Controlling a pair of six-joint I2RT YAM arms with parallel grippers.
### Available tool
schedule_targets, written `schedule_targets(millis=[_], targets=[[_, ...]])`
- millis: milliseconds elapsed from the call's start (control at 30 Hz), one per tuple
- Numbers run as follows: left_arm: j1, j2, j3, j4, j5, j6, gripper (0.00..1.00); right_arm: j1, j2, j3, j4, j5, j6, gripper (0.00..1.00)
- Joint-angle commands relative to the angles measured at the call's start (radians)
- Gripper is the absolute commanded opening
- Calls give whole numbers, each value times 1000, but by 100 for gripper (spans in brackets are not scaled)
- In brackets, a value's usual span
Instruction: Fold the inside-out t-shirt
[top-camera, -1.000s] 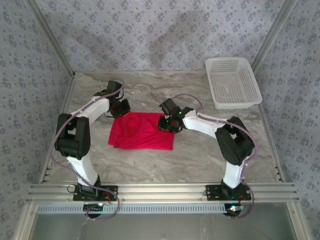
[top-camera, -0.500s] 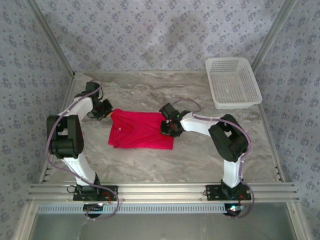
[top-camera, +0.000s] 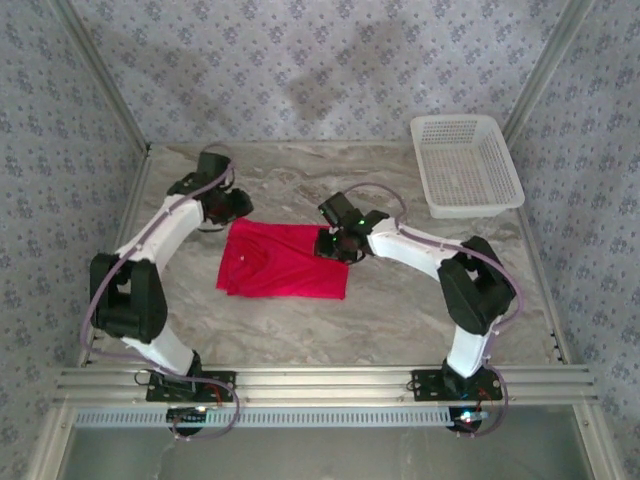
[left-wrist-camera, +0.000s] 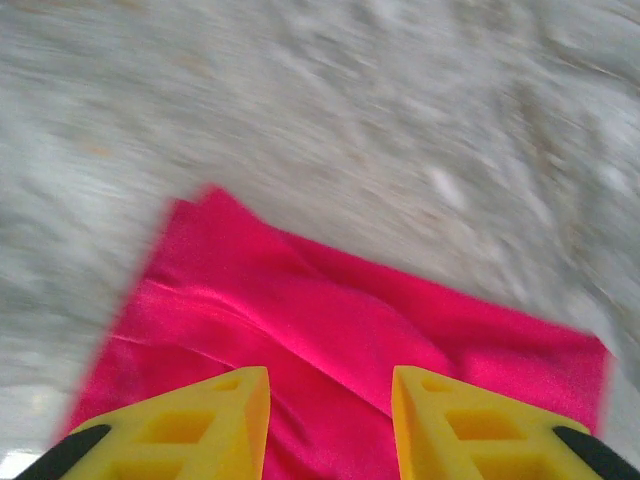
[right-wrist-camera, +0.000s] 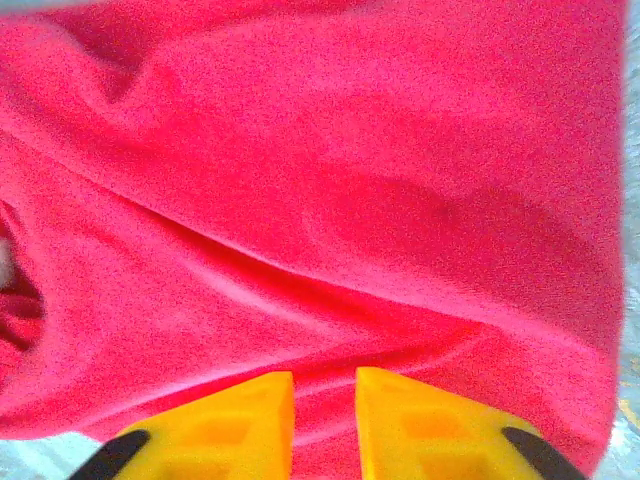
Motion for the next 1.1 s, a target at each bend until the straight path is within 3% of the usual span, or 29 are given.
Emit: schedule_targets(millis=[0,133,267,367,633,733,867,1067], targets=[[-105,16,-88,166,152,-165,34,-48,6,-42,18,9,61,20],[-198,134,-113,316,212,-269,32,-65,111,-53,77,-26,87,17],[-182,229,-126,265,239,-233,31,-74,228,-39,44,-6,111,14],[-115,178,-208,175,176,-154,32,-74,273,-30,-28,47,103,13],[188,-43,-424,78,150,-42,43,-78,230,-121,-69,170,123,8],[232,-61,-422,64,151,-34,44,-74,217,-95,-90,169,106,8],[201,-106,-373,30,116,-35,44,-54,137,-30,-103,130,50,10],[52,-170,-287,-69,18,-43,43,-13,66,112,-110,88,-70,21]])
